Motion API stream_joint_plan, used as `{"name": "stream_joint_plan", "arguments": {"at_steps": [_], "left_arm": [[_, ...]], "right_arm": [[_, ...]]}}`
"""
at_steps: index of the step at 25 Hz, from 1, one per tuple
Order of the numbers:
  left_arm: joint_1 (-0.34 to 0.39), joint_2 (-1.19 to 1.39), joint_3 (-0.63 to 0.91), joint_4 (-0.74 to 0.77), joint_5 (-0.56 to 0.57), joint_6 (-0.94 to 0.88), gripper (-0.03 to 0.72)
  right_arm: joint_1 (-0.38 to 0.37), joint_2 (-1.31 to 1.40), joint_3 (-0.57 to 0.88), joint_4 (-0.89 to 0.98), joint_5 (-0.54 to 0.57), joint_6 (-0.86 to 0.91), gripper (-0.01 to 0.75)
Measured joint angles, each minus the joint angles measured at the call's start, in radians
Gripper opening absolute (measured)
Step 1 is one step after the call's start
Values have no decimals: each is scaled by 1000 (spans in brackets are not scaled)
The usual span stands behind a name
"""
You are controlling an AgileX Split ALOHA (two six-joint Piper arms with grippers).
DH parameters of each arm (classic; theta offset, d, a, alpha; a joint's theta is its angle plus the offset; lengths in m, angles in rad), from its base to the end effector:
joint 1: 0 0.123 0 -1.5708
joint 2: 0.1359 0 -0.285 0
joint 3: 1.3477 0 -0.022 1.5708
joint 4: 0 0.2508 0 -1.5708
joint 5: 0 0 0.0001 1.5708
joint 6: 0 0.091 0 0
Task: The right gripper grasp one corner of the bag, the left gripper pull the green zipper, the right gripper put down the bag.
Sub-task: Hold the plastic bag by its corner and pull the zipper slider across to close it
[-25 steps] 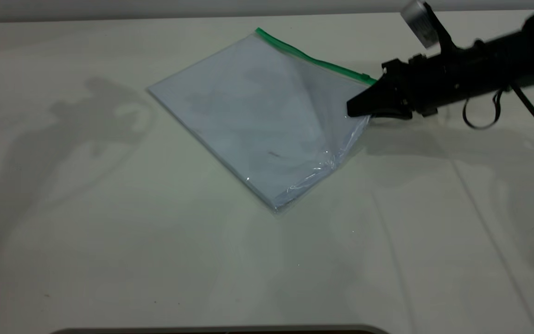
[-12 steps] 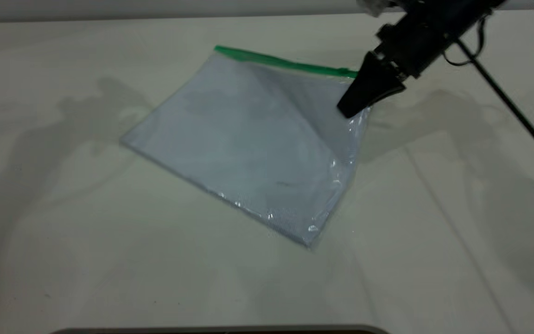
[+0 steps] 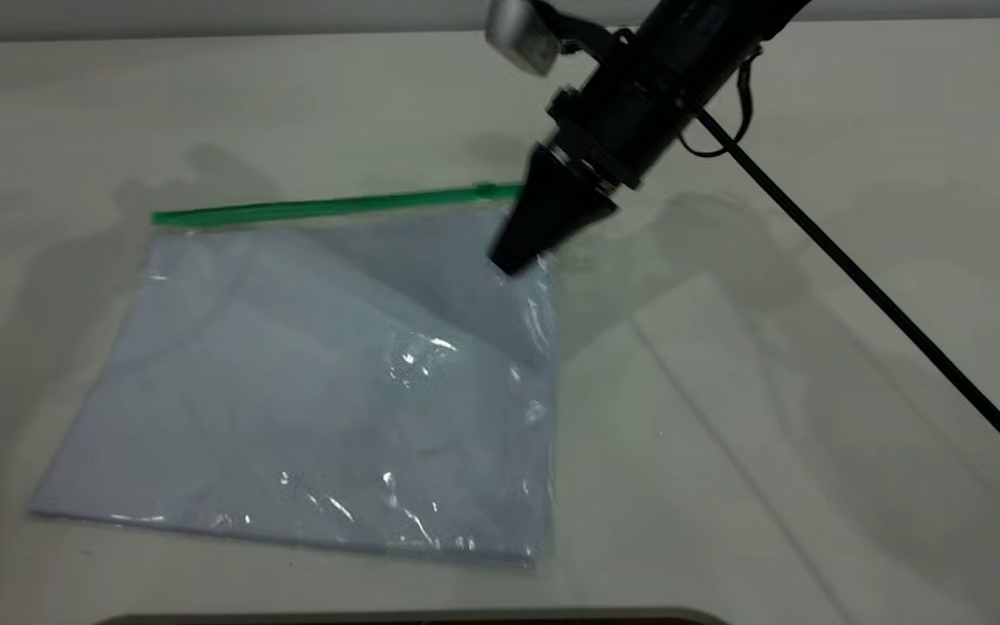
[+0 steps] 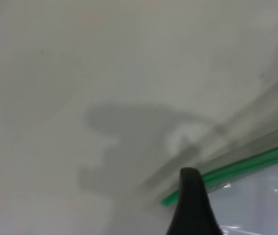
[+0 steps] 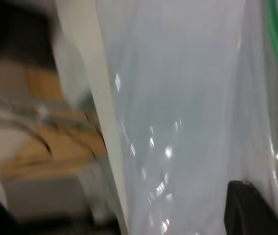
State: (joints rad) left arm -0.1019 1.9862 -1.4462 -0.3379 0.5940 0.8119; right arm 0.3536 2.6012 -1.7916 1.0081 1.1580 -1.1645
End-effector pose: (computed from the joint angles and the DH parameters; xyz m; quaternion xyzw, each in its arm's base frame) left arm 0.4272 -0.0607 0.1996 0.3211 0.9031 -0.0303 0.2835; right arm 0.4096 0.2264 0.0284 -0.4071 0.8064 0.4275 0.0366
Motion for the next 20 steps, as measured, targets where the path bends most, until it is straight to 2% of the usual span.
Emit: {"name": "stream_joint_plan", "arguments": {"at_steps": [3,7,12,15,20], "left_arm": [[0,0,0,-37,0,76,588],[-2,0,0,-176,8,245,588],[-26,22,-6,-365,99,473,588],[-55,62,-6,-392,141,562,588],[-70,130,-6,-422,146,679,588]], "right_arm": [[0,0,0,112,-65,1,34],[0,0,0,168,-156,1,34],[-1,0,0,212,-244,-1,34],[-1,0,0,247,-274,-25,34],[-1,0,0,265,-270,-127,34]]}}
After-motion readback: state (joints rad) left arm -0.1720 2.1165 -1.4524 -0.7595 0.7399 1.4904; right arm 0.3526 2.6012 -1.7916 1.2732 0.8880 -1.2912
